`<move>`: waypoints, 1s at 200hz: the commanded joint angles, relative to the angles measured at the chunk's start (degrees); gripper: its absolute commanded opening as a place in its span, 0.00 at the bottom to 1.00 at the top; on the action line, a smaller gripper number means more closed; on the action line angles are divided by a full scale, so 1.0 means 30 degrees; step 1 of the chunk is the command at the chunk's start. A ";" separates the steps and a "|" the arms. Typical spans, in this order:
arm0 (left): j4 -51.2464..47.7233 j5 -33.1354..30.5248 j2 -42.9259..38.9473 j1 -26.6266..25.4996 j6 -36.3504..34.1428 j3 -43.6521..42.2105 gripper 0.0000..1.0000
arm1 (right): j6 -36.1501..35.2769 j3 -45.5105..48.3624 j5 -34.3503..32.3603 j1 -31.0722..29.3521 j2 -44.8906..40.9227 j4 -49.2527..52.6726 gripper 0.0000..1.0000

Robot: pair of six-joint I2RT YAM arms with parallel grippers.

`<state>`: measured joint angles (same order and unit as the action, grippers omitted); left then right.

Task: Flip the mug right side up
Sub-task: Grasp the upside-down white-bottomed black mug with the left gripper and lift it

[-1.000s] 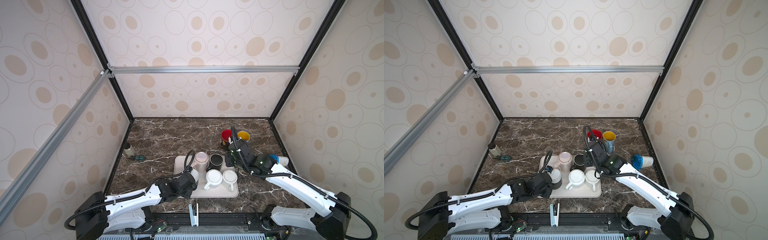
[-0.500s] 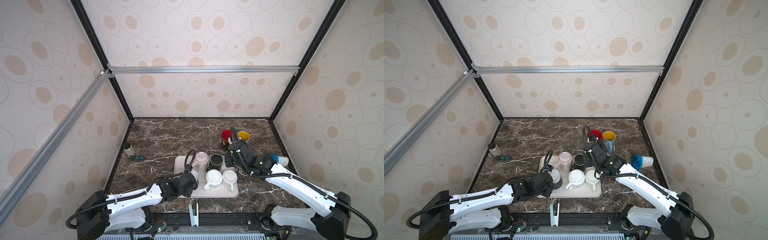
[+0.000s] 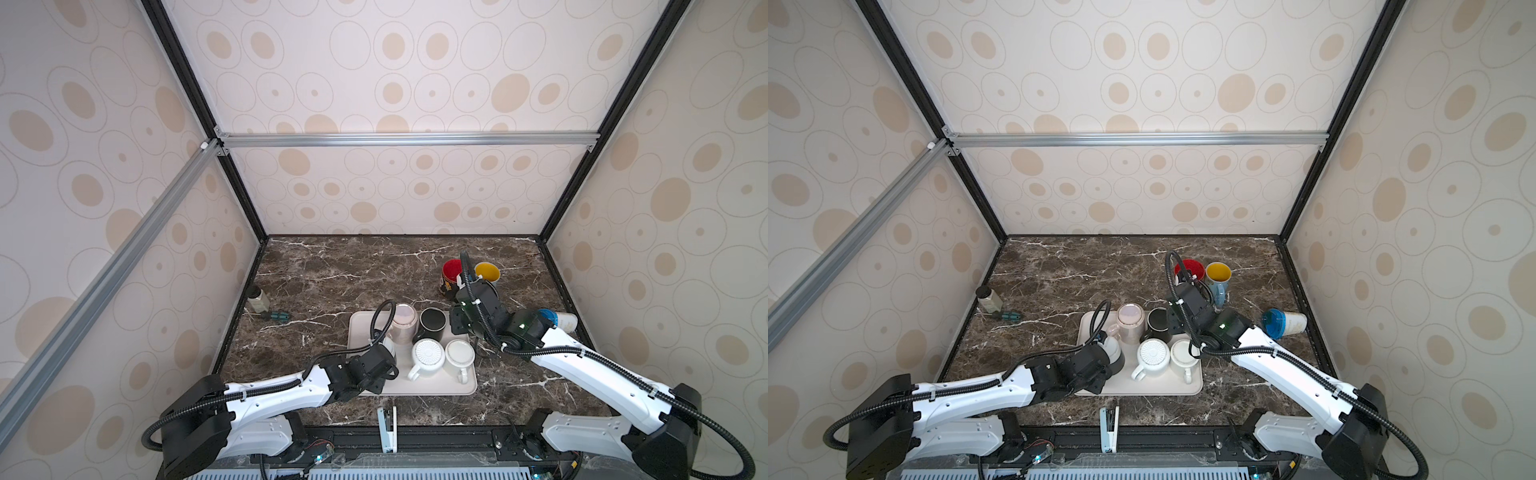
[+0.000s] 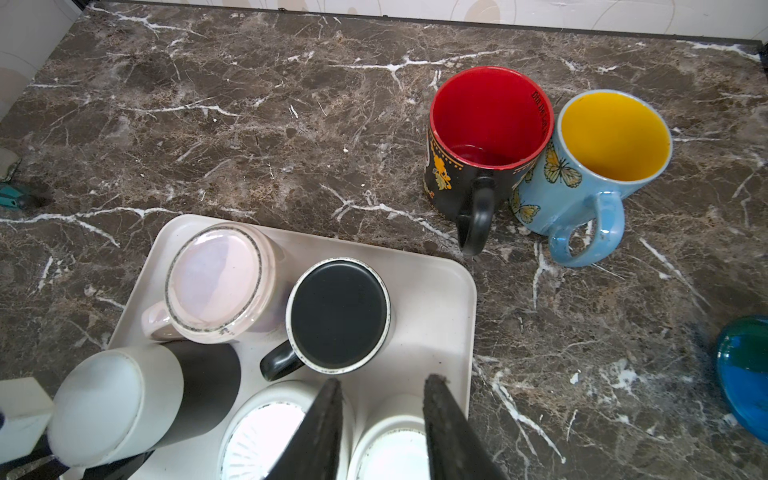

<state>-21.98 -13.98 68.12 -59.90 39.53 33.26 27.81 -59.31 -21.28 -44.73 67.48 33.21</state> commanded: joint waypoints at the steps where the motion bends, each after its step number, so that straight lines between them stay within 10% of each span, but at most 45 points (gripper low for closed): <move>1: -0.0511 -0.1053 -0.0110 -0.0145 0.0424 0.0882 0.35 | 0.0133 0.0251 -0.0299 -0.0200 -0.0529 0.0063 0.35; 111: -0.1249 -0.1632 -0.0857 -0.0135 0.0153 0.1160 0.00 | 0.0397 0.0518 -0.0224 -0.0440 -0.0921 0.0043 0.31; 200: -0.3459 0.0681 -0.4412 -0.0190 -0.1222 0.2758 0.00 | 0.0610 0.0403 -0.0158 -0.0785 -0.1284 0.0101 0.29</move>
<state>-30.85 -12.51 58.98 -59.92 37.67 35.38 28.49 -58.26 -21.23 -46.24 64.79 33.15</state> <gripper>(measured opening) 0.164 0.297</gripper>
